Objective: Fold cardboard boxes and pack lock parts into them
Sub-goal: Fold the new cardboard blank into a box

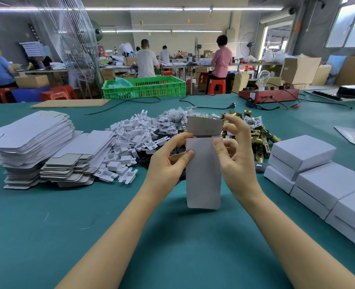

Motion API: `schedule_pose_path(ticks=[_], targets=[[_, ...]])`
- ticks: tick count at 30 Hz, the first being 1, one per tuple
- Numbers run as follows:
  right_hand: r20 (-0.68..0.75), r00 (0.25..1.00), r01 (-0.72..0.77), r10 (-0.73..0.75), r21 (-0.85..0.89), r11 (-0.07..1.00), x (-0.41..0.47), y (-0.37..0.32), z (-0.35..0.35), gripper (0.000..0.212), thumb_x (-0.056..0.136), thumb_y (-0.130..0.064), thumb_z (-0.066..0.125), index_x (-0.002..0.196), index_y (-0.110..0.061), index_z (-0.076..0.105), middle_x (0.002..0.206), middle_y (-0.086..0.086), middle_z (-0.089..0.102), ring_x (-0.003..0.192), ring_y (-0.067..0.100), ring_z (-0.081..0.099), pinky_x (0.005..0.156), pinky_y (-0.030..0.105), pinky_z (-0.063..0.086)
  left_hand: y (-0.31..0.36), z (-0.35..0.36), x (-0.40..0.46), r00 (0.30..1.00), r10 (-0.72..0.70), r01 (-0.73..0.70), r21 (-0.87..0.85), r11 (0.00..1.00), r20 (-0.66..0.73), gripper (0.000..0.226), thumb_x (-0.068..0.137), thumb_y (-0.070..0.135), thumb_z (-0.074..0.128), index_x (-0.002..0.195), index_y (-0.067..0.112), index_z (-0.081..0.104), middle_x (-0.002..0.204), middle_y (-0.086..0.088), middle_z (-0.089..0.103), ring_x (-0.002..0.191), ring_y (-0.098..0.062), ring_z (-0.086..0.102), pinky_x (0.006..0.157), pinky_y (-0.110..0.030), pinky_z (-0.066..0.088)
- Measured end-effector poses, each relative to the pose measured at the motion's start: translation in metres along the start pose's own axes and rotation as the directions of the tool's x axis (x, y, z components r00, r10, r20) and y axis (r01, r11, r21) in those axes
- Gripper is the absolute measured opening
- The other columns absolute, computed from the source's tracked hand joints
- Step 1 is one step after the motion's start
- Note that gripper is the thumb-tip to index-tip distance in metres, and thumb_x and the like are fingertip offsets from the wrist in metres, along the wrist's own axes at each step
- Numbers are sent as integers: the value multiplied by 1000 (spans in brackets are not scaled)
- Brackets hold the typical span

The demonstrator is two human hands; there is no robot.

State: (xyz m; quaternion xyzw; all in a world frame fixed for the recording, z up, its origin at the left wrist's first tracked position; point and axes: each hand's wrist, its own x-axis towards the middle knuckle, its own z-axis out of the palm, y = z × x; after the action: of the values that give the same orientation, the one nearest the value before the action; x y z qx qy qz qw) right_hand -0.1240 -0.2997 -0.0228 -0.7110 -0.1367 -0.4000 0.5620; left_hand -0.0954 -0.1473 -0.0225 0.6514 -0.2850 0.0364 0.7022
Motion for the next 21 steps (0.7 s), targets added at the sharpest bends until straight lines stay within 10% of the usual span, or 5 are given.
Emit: schedule_pose_path(ticks=[7, 11, 21], targets=[[3, 1000, 25, -25, -73, 997, 0, 1, 2, 32, 94, 2, 52, 101, -28, 59, 102, -9, 51, 87, 13, 54, 73, 21, 40, -2, 0, 0, 1000, 6, -6, 25, 1000, -15, 37, 95, 0, 58, 120, 28, 60, 119, 1, 67, 90, -4, 71, 69, -19, 56], [2, 998, -62, 62, 18, 998, -2, -3, 6, 8, 90, -23, 62, 97, -25, 60, 100, -1, 54, 78, 10, 53, 64, 16, 39, -5, 2, 1, 998, 32, -29, 62, 998, -48, 39, 94, 3, 61, 118, 33, 60, 121, 2, 66, 93, -5, 71, 81, -26, 58], [-44, 978, -194, 202, 141, 971, 2, -7, 2, 16, 96, -27, 55, 95, -12, 61, 72, -14, 52, 68, 11, 40, 55, 11, 34, -1, 8, -2, 997, 56, -48, 142, 989, -59, 48, 94, 3, 62, 115, 46, 59, 108, 26, 69, 95, -23, 70, 90, -48, 56]])
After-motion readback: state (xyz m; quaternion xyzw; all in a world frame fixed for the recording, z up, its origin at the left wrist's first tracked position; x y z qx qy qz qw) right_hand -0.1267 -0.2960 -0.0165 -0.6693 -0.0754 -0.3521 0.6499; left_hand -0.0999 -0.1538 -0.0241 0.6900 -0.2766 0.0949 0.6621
